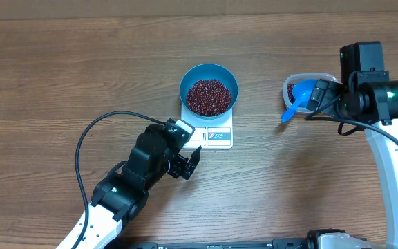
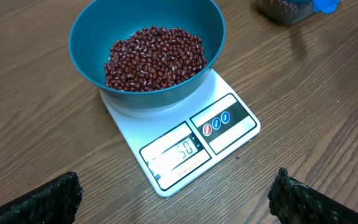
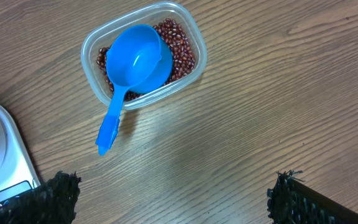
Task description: Scoop item into bowl and weigh 150g on scale
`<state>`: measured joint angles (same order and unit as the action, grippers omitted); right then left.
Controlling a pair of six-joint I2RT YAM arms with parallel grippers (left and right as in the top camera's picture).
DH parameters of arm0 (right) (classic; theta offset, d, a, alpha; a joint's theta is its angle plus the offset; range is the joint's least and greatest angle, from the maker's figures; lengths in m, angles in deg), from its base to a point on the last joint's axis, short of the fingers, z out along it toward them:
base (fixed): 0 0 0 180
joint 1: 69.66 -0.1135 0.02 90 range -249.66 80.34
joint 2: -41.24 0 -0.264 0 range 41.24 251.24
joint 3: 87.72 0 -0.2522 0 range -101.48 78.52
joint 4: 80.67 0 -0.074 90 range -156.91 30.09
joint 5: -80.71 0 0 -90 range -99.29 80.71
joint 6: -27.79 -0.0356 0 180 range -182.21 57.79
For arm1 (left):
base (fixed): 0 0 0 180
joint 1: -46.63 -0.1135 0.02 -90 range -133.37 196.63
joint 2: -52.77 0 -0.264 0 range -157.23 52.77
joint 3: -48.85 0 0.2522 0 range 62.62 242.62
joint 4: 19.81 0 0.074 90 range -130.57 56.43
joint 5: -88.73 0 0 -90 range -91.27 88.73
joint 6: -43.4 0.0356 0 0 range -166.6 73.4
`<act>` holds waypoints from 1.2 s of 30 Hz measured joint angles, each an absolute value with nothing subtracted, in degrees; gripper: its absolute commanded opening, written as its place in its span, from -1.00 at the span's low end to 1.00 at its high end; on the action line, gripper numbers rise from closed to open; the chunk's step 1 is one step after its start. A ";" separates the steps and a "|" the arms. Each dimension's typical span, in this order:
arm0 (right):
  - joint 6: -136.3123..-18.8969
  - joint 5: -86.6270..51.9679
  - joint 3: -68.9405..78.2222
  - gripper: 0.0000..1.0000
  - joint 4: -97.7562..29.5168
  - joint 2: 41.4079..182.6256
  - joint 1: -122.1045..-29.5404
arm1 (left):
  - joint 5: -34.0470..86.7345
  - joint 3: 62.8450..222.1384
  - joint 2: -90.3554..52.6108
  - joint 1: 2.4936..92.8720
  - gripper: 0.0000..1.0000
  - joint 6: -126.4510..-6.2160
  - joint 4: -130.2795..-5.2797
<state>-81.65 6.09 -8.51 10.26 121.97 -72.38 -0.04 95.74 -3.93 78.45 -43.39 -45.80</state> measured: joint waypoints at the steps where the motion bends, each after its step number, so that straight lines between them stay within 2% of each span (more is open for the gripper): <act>1: -81.67 6.09 -8.51 1.00 10.24 121.97 -72.38 | -0.04 95.74 -3.93 78.45 0.99 -43.39 -45.80; 9: -81.67 6.09 -8.51 1.00 10.26 121.97 -72.38 | -0.04 95.74 -3.93 78.45 0.99 -43.39 -45.54; 17: -81.71 6.05 -8.51 1.00 10.24 121.97 -72.38 | -2.18 95.63 -4.04 78.45 1.00 -43.39 -37.06; 36: -81.69 5.98 -8.51 1.00 10.22 121.97 -72.38 | -6.09 95.63 -4.04 78.45 0.99 -43.39 -32.08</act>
<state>-81.69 5.98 -8.51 10.22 121.97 -72.38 -6.09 95.63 -4.04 78.45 -43.39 -32.08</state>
